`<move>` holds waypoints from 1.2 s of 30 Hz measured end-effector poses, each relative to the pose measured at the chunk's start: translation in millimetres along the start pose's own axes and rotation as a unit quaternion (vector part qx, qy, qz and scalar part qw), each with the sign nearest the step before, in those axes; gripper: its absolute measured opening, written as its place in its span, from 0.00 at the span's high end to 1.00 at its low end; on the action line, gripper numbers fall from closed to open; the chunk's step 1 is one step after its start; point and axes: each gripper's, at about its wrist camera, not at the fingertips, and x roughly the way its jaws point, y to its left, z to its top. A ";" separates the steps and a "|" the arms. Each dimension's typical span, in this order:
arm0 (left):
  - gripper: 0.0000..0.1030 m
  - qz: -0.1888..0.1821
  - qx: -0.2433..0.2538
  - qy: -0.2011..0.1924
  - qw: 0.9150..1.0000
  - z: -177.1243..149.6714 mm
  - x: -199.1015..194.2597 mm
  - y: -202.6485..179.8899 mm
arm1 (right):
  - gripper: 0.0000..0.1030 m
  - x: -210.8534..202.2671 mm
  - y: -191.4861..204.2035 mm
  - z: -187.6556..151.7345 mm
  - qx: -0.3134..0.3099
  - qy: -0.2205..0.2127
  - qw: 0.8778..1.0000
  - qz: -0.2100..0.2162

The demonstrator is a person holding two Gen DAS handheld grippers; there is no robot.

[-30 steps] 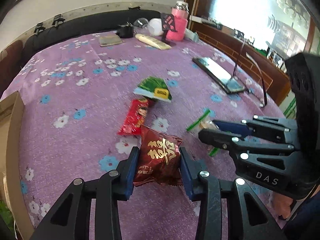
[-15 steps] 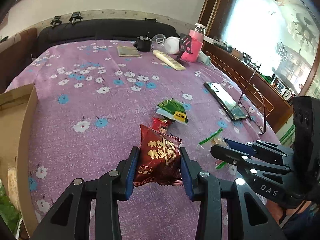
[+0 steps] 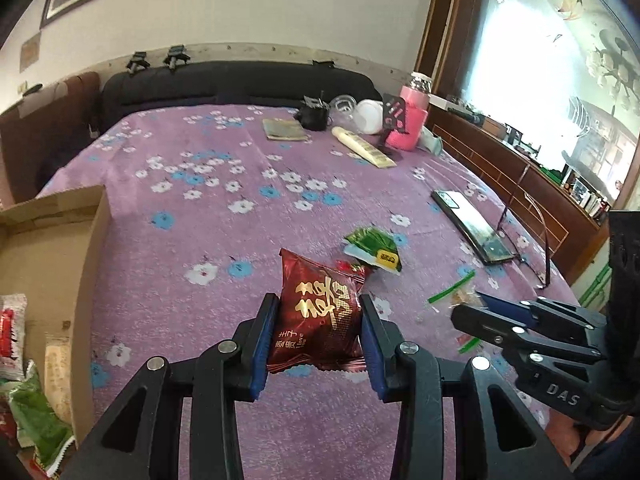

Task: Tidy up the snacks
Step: 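Lift the dark red packet and clear bag and carry them toward the box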

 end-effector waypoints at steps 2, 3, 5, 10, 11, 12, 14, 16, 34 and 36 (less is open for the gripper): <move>0.60 0.007 0.000 -0.006 1.000 0.2 -1.9 0.8 | 0.79 -4.4 2.1 0.4 -0.003 -0.012 1.000 0.007; 0.60 0.011 0.001 -0.009 1.000 0.3 -2.6 1.2 | 0.79 -6.3 3.8 0.6 -0.004 -0.018 1.000 0.008; 0.60 0.016 -0.001 -0.013 1.000 0.8 -3.4 2.1 | 0.79 -8.2 5.7 0.5 -0.008 -0.024 1.000 0.010; 0.60 0.027 -0.003 -0.022 0.999 1.3 -6.7 4.3 | 0.79 -9.0 8.2 1.0 -0.012 -0.029 0.999 0.014; 0.60 0.030 -0.003 -0.025 0.999 1.5 -7.4 4.4 | 0.79 -9.5 8.2 0.9 -0.012 -0.030 0.999 0.015; 0.60 0.032 -0.003 -0.027 0.999 1.8 -8.0 4.1 | 0.79 -10.3 8.3 1.0 -0.012 -0.032 0.999 0.016; 0.60 0.038 0.001 -0.032 0.999 1.8 -9.5 3.0 | 0.79 -12.2 8.7 1.3 -0.012 -0.037 0.999 0.021; 0.60 0.042 0.006 -0.036 0.998 1.4 -10.8 1.3 | 0.79 -12.7 8.8 1.0 -0.013 -0.039 0.999 0.021; 0.60 0.052 0.011 -0.052 0.997 1.3 -16.9 -1.1 | 0.79 -12.7 10.9 1.1 -0.016 -0.038 0.999 0.022; 0.60 0.051 0.006 -0.055 0.997 2.0 -18.2 0.9 | 0.79 -12.7 10.7 1.5 -0.016 -0.039 0.999 0.021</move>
